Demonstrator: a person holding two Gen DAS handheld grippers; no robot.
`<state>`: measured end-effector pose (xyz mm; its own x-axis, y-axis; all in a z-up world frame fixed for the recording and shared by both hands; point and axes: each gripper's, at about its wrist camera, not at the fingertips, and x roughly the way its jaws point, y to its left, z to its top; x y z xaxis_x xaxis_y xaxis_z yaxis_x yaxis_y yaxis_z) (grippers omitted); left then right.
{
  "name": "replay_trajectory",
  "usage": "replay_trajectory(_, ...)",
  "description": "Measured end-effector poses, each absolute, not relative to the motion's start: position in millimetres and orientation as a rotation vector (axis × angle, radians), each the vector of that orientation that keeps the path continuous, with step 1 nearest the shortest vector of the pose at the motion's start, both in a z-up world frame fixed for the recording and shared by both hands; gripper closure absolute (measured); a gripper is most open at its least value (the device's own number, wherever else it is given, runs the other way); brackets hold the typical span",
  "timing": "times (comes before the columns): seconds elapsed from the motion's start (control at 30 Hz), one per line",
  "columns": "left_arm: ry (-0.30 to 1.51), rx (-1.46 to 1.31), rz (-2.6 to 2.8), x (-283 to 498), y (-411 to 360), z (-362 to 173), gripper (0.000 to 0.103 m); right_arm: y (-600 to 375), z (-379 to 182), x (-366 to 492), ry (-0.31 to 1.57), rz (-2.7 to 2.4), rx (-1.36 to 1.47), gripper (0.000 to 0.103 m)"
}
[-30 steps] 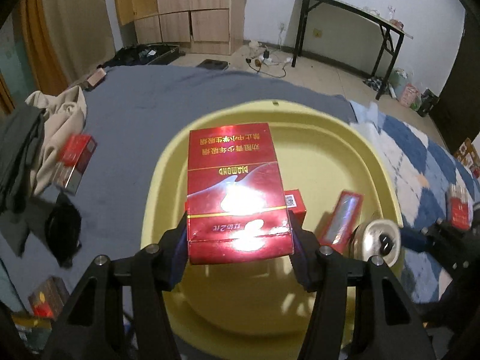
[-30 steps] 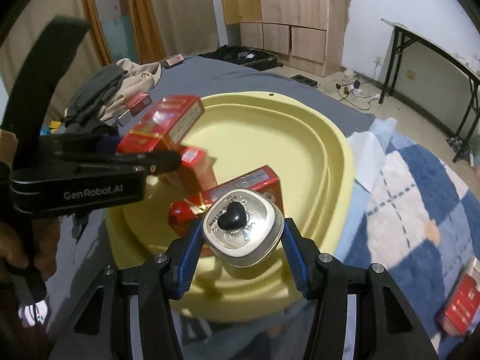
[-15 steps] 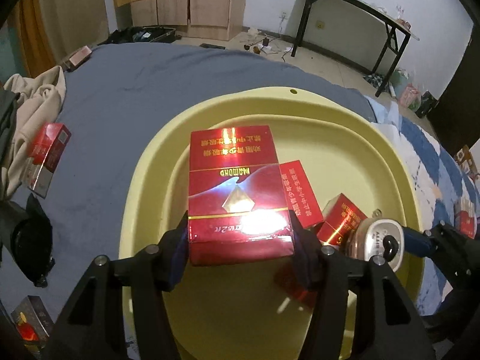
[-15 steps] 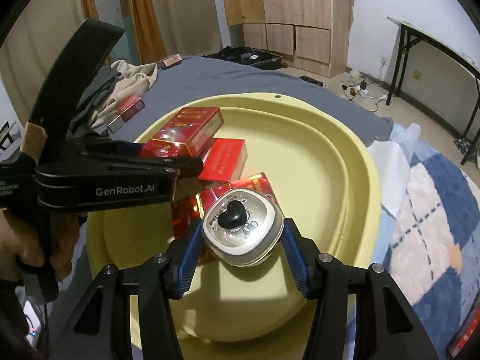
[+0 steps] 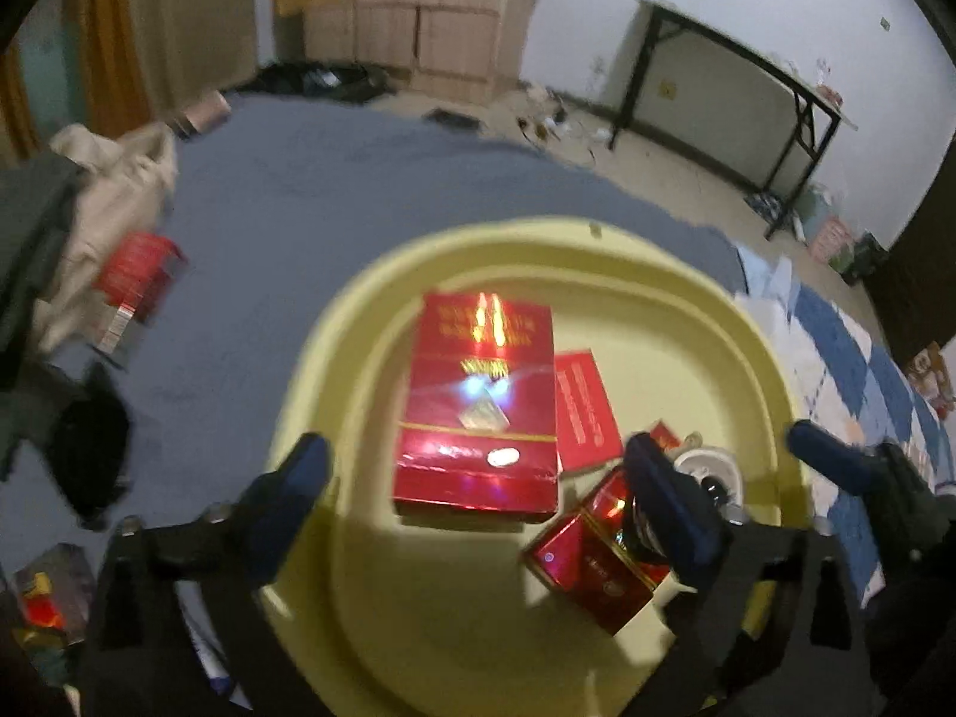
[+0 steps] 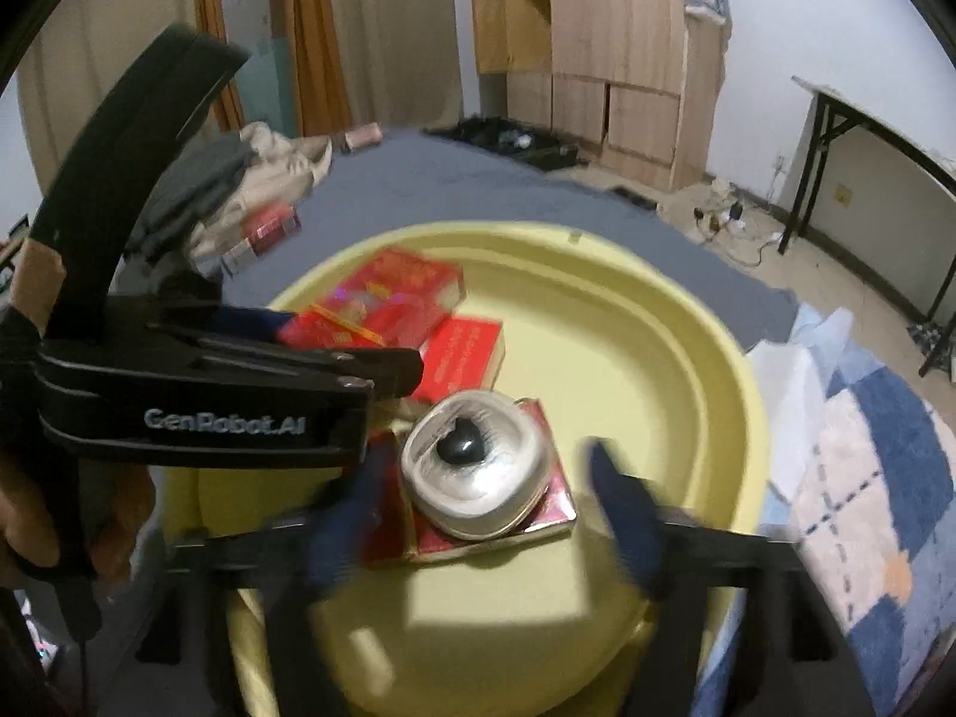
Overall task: Organize rigid objects
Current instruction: 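Open left tool to drop the pack in the tray while right tool releases the tin, then withdraw both open tools from the tray back over the rug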
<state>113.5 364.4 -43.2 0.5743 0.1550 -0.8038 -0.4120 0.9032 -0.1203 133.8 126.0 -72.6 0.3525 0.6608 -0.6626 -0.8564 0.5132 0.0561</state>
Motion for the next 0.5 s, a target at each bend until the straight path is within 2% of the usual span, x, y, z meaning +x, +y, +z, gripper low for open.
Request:
replay_trajectory(0.2, 0.868, -0.308, 0.316, 104.6, 338.3, 5.4, 0.000, 77.4, -33.4, 125.6, 0.644, 0.982, -0.169, 0.000)
replay_trajectory(0.5, 0.773, -0.263, 0.040, 91.1, 222.0, 76.4, 0.000, -79.0, 4.0, 97.3, 0.641, 0.762, -0.133, 0.000)
